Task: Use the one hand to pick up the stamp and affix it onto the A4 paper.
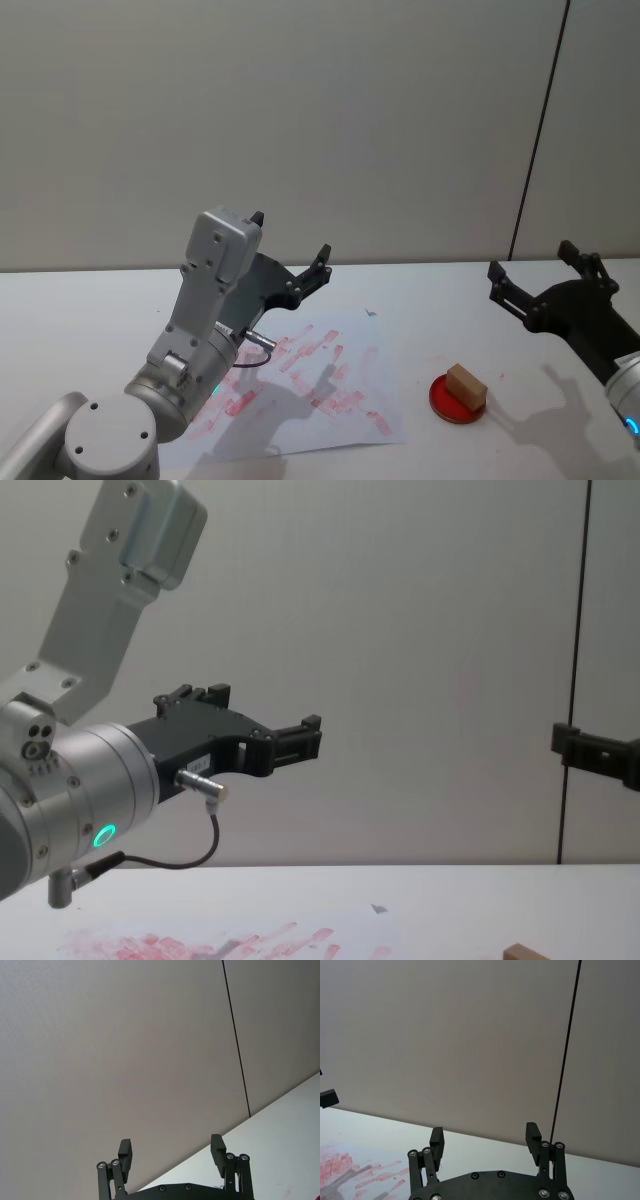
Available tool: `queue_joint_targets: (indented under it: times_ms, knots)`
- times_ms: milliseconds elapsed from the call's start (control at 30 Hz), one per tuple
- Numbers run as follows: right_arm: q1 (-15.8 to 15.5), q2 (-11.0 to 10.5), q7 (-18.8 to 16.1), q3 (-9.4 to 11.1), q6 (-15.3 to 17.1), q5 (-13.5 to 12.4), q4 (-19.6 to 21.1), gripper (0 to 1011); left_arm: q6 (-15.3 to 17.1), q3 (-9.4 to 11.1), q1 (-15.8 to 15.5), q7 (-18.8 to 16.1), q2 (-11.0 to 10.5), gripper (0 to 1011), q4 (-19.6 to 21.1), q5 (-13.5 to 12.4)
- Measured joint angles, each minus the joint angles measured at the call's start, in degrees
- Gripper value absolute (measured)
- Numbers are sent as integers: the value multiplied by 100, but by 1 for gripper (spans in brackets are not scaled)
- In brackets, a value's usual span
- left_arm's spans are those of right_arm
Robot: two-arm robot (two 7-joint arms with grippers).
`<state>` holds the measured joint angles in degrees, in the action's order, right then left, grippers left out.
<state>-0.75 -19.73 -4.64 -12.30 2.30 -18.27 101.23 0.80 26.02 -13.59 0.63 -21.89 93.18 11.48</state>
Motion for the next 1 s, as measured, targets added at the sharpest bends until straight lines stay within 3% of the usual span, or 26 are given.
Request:
queue_joint_targets:
  times_ms: [200,400,600,833,1000]
  knots:
    - [-46,-128,-99,115,171,-301,49,1001,0,0,0,0,0,1002,0,0]
    - [-139,-352,-263,283,526,-699,118,1001,0,0,0,0,0,1001,0,0]
    - [-178,-538,-497,386,954,-933,128,1001,0,0,0,0,0,1001,0,0]
    - [-119,-666,-854,398,1384,-952,10,1001,0,0,0,0,0,1001,0,0]
    - [44,-662,-1204,300,1624,-733,-214,1001,0,0,0,0,0,1001,0,0]
